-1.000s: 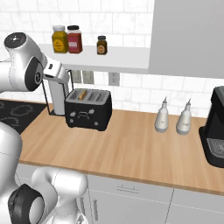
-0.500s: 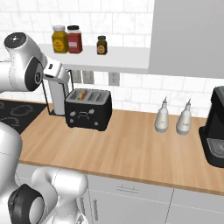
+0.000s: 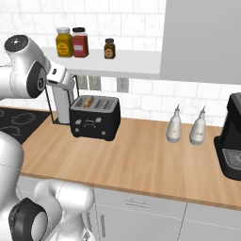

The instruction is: Start the toaster. Once the lever pops up, take the bread to the plate on the dining counter.

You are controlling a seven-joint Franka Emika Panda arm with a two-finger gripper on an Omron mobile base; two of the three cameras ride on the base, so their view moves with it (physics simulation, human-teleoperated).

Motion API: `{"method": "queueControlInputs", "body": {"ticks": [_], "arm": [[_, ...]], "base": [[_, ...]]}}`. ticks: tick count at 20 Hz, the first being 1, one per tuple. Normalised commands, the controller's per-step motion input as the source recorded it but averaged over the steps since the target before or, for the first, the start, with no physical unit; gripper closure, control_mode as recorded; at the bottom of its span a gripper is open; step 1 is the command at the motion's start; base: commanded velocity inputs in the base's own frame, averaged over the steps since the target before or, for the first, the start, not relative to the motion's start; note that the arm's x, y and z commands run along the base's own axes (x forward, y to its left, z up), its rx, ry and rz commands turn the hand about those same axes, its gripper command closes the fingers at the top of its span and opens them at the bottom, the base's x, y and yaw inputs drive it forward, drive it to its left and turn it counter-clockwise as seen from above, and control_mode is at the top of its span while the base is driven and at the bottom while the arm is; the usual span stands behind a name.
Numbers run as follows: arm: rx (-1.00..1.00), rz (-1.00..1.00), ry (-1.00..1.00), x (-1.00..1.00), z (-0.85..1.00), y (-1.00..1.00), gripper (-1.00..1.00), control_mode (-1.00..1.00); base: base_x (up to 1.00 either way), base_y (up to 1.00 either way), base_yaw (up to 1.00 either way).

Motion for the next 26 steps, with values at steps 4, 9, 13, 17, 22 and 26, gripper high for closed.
{"method": "queueControlInputs", "body": {"ticks": [4,9,13,17,22,26], "arm": [[0.0,0.0,0.0,0.0,0.0,0.0,-1.0,-1.0],[0.0,0.0,0.0,0.0,0.0,0.0,-1.0,-1.0],[0.0,0.0,0.0,0.0,0.0,0.0,-1.0,-1.0],[0.0,0.0,0.0,0.0,0.0,0.0,-1.0,-1.0],[0.0,0.0,0.0,0.0,0.0,0.0,-1.0,-1.0],[0.0,0.0,0.0,0.0,0.0,0.0,-1.0,-1.0]], "base": [[0.0,0.0,0.0],[0.0,0.0,0.0],[0.0,0.0,0.0],[0.0,0.0,0.0],[0.0,0.0,0.0],[0.0,0.0,0.0]]}}
